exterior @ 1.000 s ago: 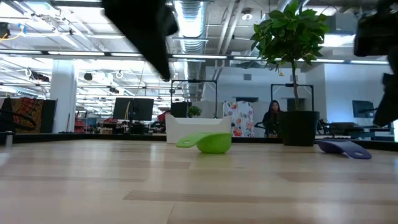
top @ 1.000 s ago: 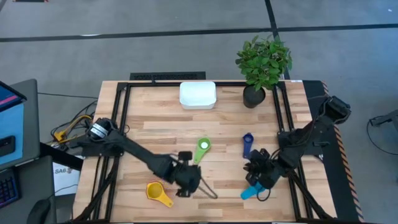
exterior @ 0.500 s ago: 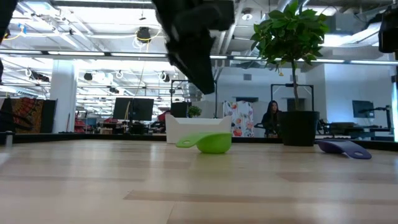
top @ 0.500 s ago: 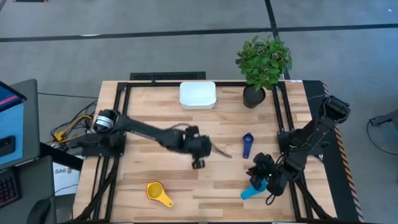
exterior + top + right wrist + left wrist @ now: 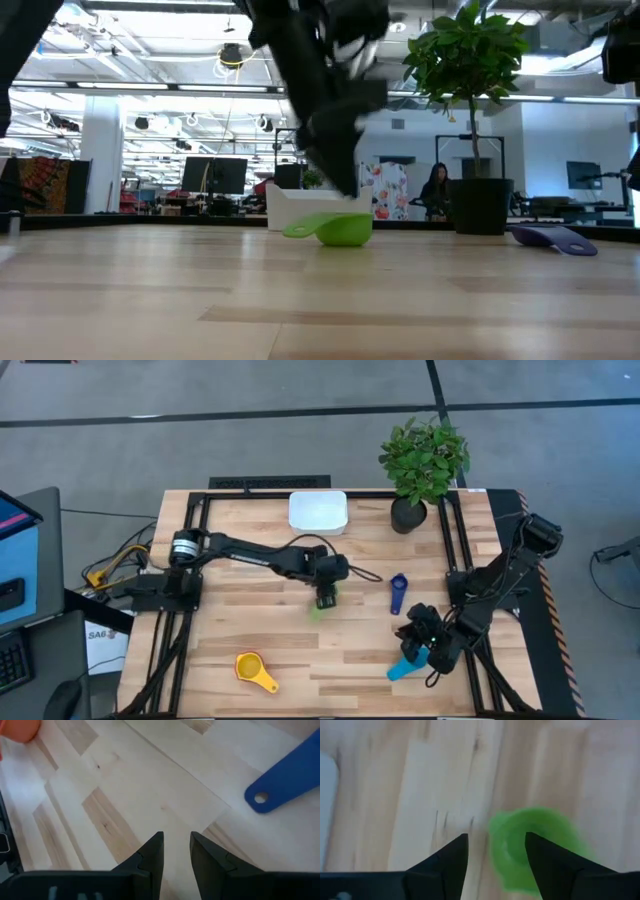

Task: Nest measuring cups in basket
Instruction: Stack the green measuring cup into the yellow measuring cup

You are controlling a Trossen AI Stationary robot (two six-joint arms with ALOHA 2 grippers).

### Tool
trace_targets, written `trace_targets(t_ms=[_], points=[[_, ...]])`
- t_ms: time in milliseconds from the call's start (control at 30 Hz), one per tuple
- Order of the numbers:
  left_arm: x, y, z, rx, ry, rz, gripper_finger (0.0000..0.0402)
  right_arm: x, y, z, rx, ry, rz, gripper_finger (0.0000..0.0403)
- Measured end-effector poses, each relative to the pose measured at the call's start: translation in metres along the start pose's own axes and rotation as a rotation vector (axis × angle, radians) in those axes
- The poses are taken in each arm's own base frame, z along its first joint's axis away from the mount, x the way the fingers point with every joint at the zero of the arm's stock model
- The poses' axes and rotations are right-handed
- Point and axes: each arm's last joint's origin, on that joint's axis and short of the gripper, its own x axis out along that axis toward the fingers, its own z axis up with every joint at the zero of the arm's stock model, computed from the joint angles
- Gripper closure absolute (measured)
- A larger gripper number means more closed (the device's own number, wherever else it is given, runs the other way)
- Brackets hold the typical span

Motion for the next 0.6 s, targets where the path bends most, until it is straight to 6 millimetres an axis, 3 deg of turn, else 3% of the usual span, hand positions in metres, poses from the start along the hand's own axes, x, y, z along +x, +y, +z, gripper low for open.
trace_targets(t_ms=[100,300,600], points=[[0.017,0.007,-0.005,-0.031,0.042,0.013,0.0214,0.001,0.0,0.002,0.003,-0.004,-0.008,0.0284],[0.021,0.017,-0.009,-0.064,0.057,0.035,0.0238,0.002,-0.002,0.003,-0.001,-0.007,-0.023,0.0284],[0.021,0.018,-0.008,-0.108,0.052,0.022,0.0387,0.005,-0.002,0.007,-0.002,-0.013,-0.035,0.0284]])
